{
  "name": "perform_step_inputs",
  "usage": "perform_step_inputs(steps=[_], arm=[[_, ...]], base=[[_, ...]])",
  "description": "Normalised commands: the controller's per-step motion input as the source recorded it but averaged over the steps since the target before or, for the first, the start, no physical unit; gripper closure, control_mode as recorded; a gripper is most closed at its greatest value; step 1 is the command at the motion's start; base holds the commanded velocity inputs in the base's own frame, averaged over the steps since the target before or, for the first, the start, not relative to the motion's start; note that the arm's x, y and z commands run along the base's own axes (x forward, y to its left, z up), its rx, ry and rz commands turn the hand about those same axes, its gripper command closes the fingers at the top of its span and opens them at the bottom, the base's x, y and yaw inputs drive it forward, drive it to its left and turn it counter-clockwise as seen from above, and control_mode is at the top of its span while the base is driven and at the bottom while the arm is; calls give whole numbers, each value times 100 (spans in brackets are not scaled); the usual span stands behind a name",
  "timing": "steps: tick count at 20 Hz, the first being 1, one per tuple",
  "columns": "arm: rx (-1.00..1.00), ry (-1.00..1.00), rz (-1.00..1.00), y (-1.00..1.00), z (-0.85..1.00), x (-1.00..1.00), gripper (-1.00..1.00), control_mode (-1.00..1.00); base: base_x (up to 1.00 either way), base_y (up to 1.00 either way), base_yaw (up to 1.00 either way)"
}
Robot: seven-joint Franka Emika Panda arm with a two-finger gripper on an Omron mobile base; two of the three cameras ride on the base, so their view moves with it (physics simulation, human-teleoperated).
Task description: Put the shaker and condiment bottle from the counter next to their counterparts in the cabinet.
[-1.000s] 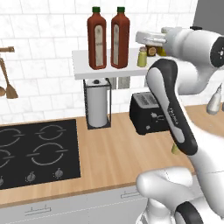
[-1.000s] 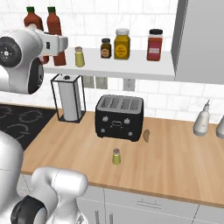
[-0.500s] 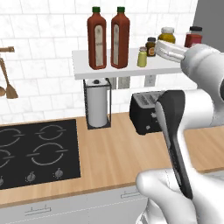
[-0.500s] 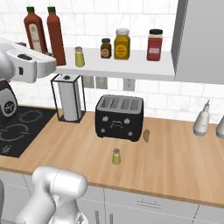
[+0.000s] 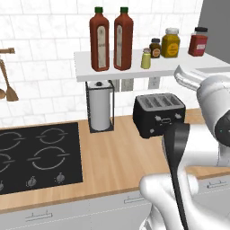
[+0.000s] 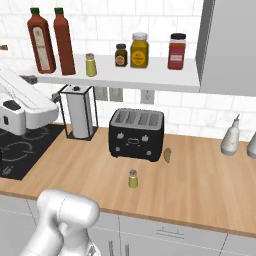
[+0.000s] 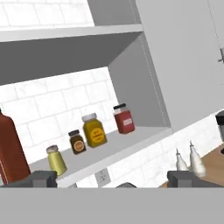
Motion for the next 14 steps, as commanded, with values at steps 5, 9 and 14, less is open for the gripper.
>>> perform_step_inputs(steps=[5,9,14], arm=[[0,1,-16,-25,-72,-21,-100,-100],[0,6,-18,-18,-77,-22,-100,-100],[0,17,-9,-2,-76,-2,-100,-100]], base=[[0,0,0],[0,0,0],[0,0,0]])
